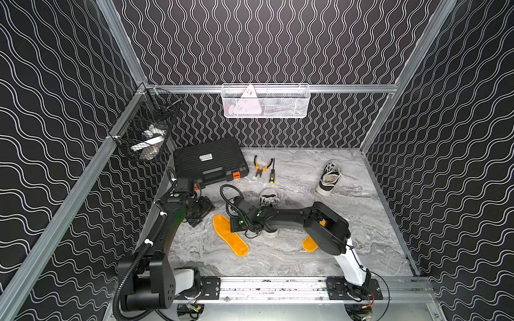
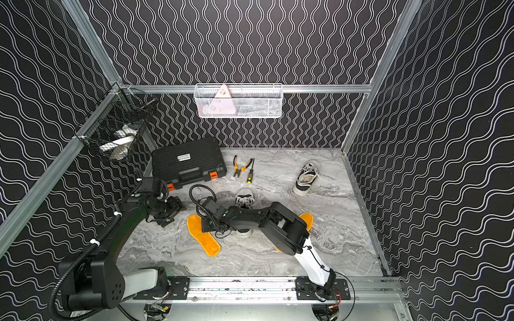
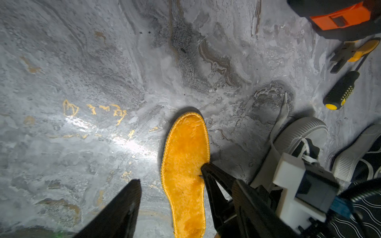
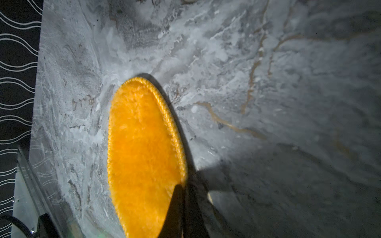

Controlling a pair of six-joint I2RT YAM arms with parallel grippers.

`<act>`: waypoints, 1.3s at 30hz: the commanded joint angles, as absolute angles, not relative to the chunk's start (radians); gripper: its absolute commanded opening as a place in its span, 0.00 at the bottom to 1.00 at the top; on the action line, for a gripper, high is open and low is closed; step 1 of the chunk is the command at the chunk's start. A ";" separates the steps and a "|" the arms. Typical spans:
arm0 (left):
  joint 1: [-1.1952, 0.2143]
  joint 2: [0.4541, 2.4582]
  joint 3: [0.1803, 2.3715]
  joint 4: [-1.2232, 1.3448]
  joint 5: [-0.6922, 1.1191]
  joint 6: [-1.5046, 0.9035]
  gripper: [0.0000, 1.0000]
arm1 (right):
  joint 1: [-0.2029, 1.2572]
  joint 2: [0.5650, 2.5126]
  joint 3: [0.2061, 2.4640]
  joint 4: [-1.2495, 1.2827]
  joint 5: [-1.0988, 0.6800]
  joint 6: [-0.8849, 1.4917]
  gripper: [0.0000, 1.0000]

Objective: Insert the insole into the shoe
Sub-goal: Pick up the insole from the center of the board.

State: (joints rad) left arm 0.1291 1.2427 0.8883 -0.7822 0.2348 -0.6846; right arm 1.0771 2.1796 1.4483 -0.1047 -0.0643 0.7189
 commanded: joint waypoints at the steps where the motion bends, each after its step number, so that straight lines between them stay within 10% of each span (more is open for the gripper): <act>1: 0.130 1.232 0.881 -0.778 0.265 -0.681 0.75 | 1.076 2.160 1.438 -0.184 -0.043 0.672 0.00; 14: 0.094 1.240 1.064 -0.845 0.490 -0.458 0.77 | 0.893 1.728 1.265 -0.298 -0.204 0.565 0.00; 26: -0.253 1.535 1.236 -0.826 0.807 -0.088 0.70 | 0.706 1.266 1.014 -0.525 -0.267 0.497 0.00; 39: -0.377 1.724 1.333 -0.859 0.940 0.054 0.64 | 0.676 1.223 0.944 -0.478 -0.402 0.428 0.00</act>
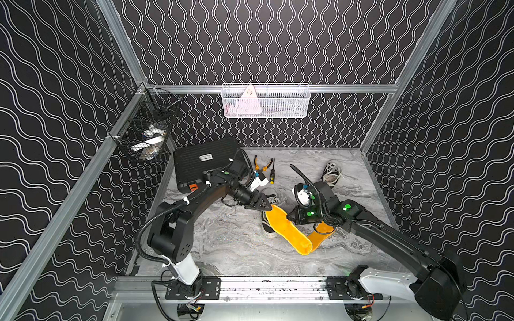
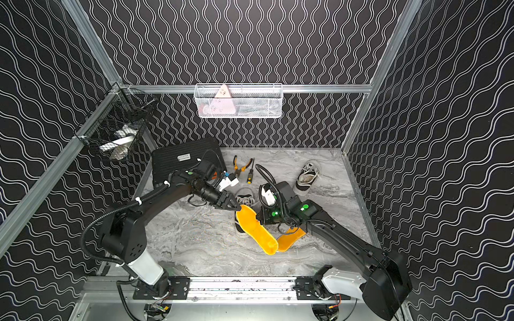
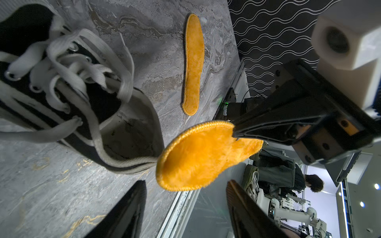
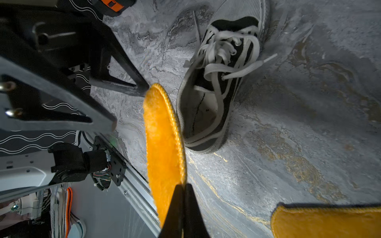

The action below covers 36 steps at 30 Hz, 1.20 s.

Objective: Insert the insole into the shoe
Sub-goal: Pick up the insole from the center of the board, then place the insole at the center of the board.

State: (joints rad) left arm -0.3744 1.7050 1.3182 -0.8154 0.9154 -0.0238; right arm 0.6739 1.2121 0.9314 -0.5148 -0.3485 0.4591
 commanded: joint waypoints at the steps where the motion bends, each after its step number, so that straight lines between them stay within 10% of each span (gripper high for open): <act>1: -0.377 1.729 1.333 -0.855 0.945 0.049 0.63 | 0.675 1.229 0.952 -0.482 -0.402 0.423 0.00; 18: -0.491 1.694 1.352 -0.697 0.250 -0.385 0.69 | 0.495 1.288 0.778 -0.381 0.000 0.635 0.01; 24: -0.571 1.696 1.328 -0.692 0.059 -0.495 0.70 | 0.487 1.382 0.781 -0.400 -0.013 0.656 0.53; 36: -0.597 1.749 1.319 -0.686 0.034 -0.524 0.68 | 0.656 1.437 0.869 -0.206 -0.127 0.618 0.67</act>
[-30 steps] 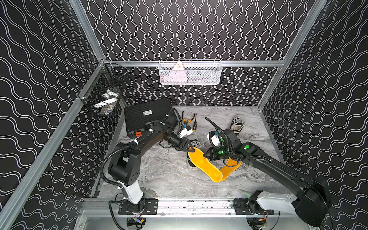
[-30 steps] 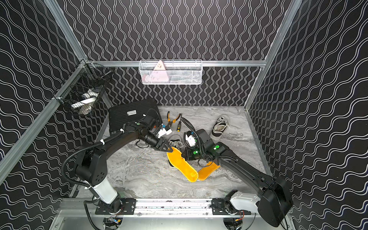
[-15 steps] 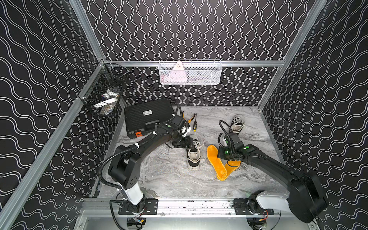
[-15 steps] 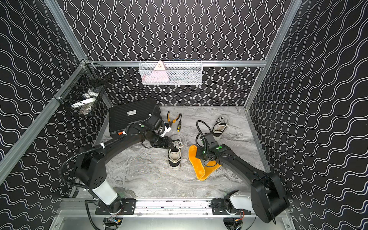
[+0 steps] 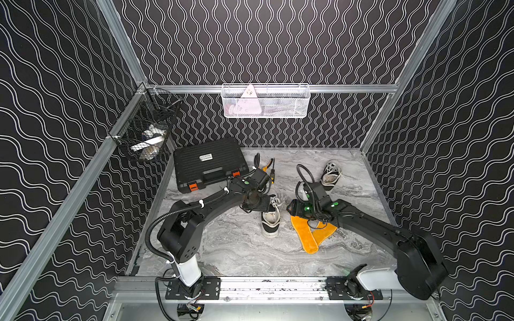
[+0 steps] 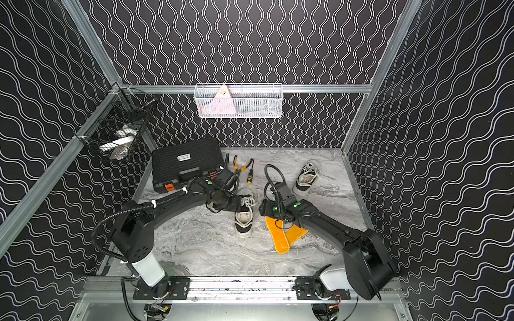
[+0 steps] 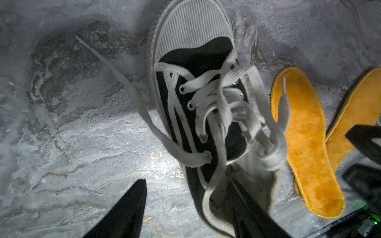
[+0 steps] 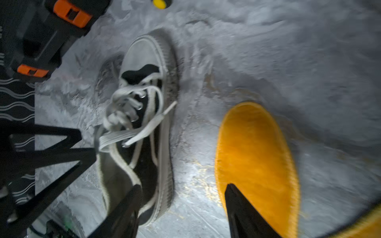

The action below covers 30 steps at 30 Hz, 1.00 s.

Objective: Insert the insole into the shoe
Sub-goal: Place the insole at the center of the board, then adjust the shoe at the center of the board.

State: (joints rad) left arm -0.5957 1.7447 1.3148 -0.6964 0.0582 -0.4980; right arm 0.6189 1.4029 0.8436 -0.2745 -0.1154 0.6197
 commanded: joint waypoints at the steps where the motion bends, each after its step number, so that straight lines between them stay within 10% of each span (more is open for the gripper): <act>1: -0.599 1.751 1.316 -0.682 0.035 -0.527 0.68 | 0.671 1.463 0.881 -0.194 -0.123 0.623 0.67; 9: -0.617 1.762 1.294 -0.659 0.019 -0.557 0.65 | 0.711 1.633 0.979 -0.193 -0.066 0.667 0.57; 17: -0.615 1.698 1.221 -0.635 -0.067 -0.607 0.53 | 0.684 1.601 0.937 -0.166 -0.057 0.696 0.17; 30: -0.616 1.680 1.172 -0.668 -0.118 -0.621 0.41 | 0.616 1.666 0.922 -0.119 -0.167 0.653 0.09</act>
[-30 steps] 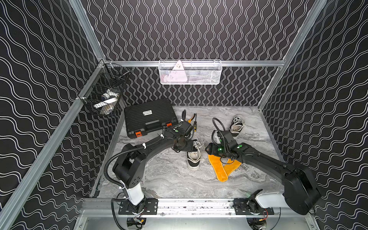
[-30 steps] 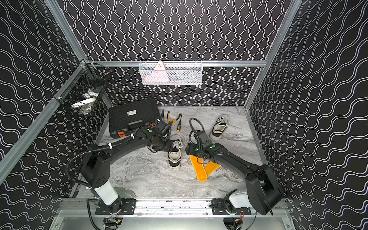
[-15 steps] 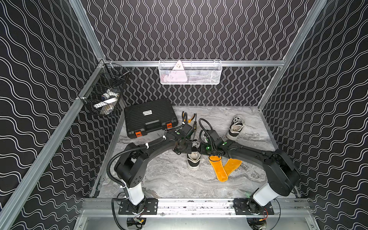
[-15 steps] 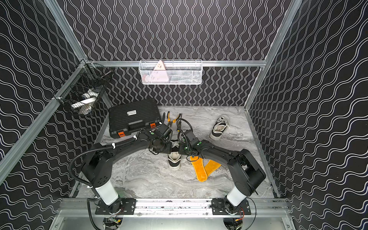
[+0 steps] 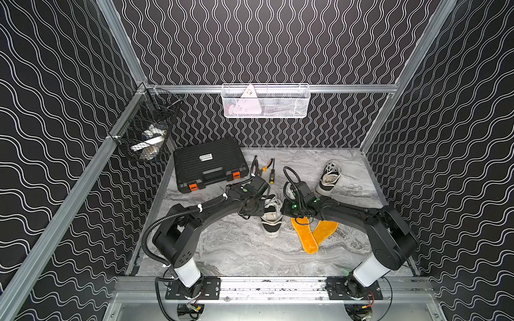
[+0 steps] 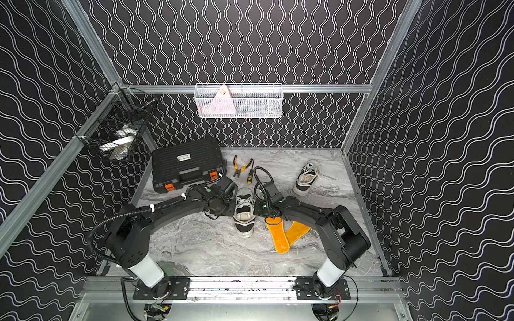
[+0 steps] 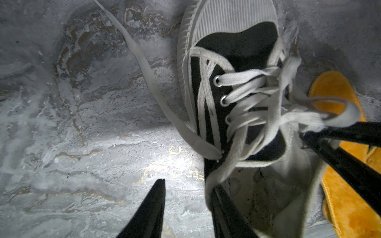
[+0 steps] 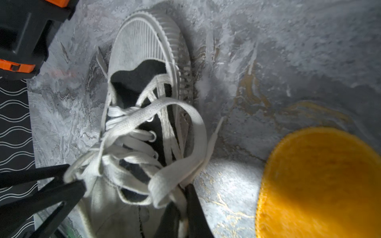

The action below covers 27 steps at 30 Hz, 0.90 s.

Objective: Insert the insole into the shoe
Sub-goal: Adjust the shoe at the center of the board.

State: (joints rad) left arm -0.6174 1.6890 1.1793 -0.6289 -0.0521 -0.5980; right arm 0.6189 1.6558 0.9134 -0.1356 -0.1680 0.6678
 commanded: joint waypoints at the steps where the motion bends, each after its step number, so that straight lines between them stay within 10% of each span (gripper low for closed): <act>1: -0.617 1.670 1.168 -0.674 -0.124 -0.628 0.41 | 0.615 1.666 0.922 -0.114 -0.174 0.653 0.09; 9: -0.661 1.621 1.266 -0.691 -0.064 -0.502 0.51 | 0.615 1.632 0.988 -0.178 -0.255 0.631 0.28; 14: -0.703 1.628 1.357 -0.736 -0.057 -0.340 0.41 | 0.559 1.569 0.980 -0.177 -0.395 0.669 0.43; 27: -0.793 1.809 1.461 -0.797 -0.213 -0.242 0.42 | 0.373 1.346 0.876 -0.297 -0.376 0.636 0.46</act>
State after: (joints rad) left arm -0.7845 1.7901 1.4548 -0.7654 -0.1364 -0.2623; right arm 0.3893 1.3624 0.8886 -0.2649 -0.3660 0.6460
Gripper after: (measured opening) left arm 0.410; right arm 0.457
